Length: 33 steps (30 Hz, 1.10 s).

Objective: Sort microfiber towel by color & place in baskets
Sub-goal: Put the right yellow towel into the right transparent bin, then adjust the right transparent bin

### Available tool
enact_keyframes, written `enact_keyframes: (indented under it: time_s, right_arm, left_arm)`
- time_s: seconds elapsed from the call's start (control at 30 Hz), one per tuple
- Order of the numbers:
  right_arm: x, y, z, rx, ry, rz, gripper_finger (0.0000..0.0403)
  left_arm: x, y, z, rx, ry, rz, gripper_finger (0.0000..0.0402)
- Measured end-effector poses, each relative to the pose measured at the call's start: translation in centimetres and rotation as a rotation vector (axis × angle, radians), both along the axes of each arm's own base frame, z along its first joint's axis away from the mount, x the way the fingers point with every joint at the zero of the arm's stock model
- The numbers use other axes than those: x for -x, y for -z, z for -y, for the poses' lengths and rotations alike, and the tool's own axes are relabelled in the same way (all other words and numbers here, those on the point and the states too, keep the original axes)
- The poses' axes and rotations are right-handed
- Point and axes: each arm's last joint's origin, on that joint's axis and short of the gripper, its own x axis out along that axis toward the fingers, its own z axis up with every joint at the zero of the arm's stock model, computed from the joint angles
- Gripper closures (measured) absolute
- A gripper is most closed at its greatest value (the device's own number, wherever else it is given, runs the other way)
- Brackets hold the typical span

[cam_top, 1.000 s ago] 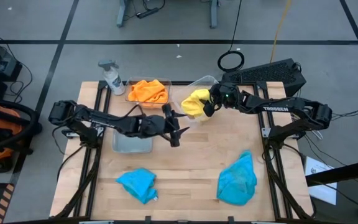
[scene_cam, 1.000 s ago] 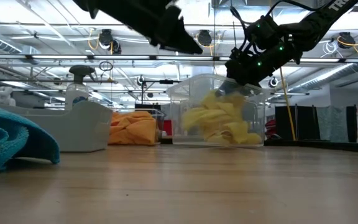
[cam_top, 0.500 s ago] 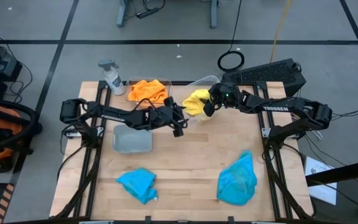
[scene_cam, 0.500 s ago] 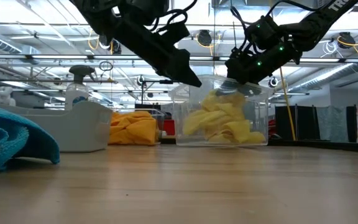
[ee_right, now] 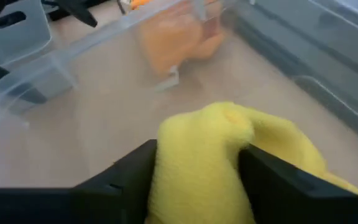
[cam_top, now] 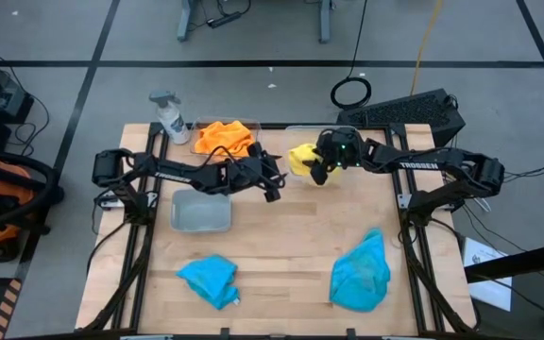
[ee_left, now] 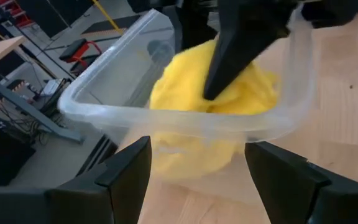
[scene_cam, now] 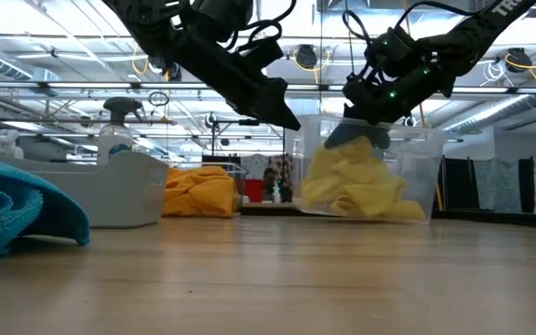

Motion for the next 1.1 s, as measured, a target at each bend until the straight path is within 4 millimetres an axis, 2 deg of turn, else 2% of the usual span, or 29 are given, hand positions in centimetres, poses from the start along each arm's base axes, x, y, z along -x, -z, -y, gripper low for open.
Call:
enact_keyframes:
  time_s: [0.17,0.3,0.4,0.53,0.67,0.8,0.97,1.1]
  right_arm:
    - [0.1,0.0,0.4,0.025,0.040,-0.008,0.0115]
    - [0.2,0.0,0.5,0.036,0.040,-0.015,0.0083]
    - [0.2,-0.2,0.6,0.019,0.001,0.004,0.0079]
    - [-0.1,-1.5,0.7,-0.009,-0.016,0.039,0.0078]
    - [0.3,-1.3,1.0,-0.001,0.091,-0.119,0.0078]
    - [0.3,-1.4,1.0,0.008,0.091,-0.131,0.0078]
    - [0.2,-2.3,0.4,0.044,0.064,-0.095,0.0078]
    - [0.6,-3.4,-0.4,0.087,0.027,-0.074,0.0078]
  left_arm:
    - [0.1,0.1,-0.6,0.003,-0.013,-0.006,0.0140]
    - [0.1,0.1,-0.6,0.005,-0.009,-0.006,0.0140]
    - [0.1,0.1,-0.5,0.006,-0.005,-0.002,0.0140]
    - [0.0,-0.1,-0.1,0.004,0.008,0.014,0.0140]
    - [-0.4,-0.7,0.7,0.023,0.093,0.082,0.0140]
    - [-0.6,-0.9,1.2,0.038,0.153,0.106,0.0140]
    - [-0.6,-0.8,1.3,0.045,0.167,0.096,0.0140]
    - [-0.7,-0.9,1.6,0.075,0.251,0.112,0.0140]
